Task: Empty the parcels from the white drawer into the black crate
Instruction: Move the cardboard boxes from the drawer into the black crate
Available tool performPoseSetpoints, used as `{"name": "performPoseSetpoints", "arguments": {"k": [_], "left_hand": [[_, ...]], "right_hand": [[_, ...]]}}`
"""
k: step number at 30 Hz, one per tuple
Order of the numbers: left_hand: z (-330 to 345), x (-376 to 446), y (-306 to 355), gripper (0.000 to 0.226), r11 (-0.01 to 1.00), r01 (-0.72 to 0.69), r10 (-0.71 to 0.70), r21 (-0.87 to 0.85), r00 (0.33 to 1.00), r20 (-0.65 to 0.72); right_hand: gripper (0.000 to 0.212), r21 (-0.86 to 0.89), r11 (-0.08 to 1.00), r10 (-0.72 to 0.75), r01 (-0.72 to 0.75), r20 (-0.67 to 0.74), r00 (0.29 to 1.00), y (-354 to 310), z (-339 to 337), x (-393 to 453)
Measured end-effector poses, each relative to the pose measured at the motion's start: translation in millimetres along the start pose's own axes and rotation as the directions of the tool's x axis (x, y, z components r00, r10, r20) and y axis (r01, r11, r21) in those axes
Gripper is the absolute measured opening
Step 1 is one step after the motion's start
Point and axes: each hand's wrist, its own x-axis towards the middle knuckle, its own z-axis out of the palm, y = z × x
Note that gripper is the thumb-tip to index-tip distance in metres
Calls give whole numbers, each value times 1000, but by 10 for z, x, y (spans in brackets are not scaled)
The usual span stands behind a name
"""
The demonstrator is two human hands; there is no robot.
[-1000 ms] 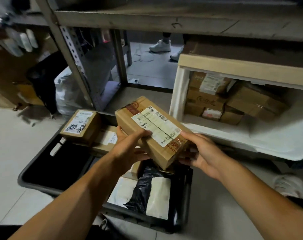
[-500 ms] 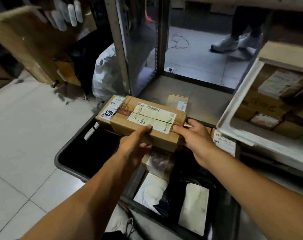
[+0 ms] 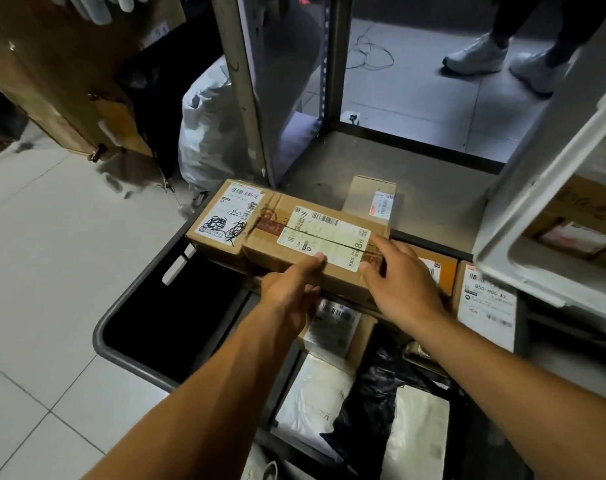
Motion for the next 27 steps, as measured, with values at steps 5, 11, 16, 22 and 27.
{"name": "performPoseSetpoints", "arguments": {"k": [5, 11, 16, 22, 27], "left_hand": [[116, 110, 31, 45, 1000, 6, -6, -3, 998, -69], [107, 99, 22, 60, 1000, 27, -27, 0, 997, -72], [105, -12, 82, 44, 968, -114, 136, 224, 987, -89], [184, -331, 99, 74, 546, -413, 539, 728, 839, 72], [589, -831, -80, 98, -139, -472, 570, 870, 680, 460]], "right_hand": [[95, -330, 943, -4, 52, 145, 989, -3, 47, 96], [106, -352, 931, -40, 99, 169, 985, 54, 10, 117], [108, -342, 934, -47, 101, 162, 986, 70, -64, 44], [109, -335, 938, -46, 85, 122, 991, 172, -352, -291], [99, -349, 935, -57, 67, 38, 998, 451, -841, -716]]}}
